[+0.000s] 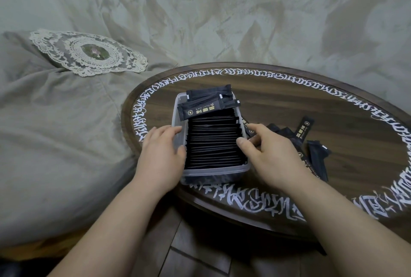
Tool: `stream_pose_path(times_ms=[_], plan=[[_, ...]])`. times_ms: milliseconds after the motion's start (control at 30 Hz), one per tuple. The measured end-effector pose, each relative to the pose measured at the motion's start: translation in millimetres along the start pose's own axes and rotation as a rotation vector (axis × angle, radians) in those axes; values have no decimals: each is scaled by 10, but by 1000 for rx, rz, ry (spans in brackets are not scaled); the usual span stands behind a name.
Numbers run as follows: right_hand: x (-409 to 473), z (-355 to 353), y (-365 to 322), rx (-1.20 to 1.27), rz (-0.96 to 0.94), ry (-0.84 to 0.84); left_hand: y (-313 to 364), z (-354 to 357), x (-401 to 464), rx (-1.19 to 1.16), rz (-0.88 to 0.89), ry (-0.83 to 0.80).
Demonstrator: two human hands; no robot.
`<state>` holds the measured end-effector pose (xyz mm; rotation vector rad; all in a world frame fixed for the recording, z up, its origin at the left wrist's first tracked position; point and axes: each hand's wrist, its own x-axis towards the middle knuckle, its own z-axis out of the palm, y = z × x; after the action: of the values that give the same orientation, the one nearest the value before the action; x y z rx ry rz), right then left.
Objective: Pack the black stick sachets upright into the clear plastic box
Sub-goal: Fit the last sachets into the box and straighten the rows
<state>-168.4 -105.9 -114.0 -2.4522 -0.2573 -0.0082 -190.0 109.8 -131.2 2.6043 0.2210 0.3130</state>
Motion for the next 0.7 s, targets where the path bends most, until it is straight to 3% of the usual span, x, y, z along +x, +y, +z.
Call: stream_pose_path(times_ms=[700], plan=[[-64, 96, -50, -45, -61, 15, 36, -6, -116, -6, 40, 3]])
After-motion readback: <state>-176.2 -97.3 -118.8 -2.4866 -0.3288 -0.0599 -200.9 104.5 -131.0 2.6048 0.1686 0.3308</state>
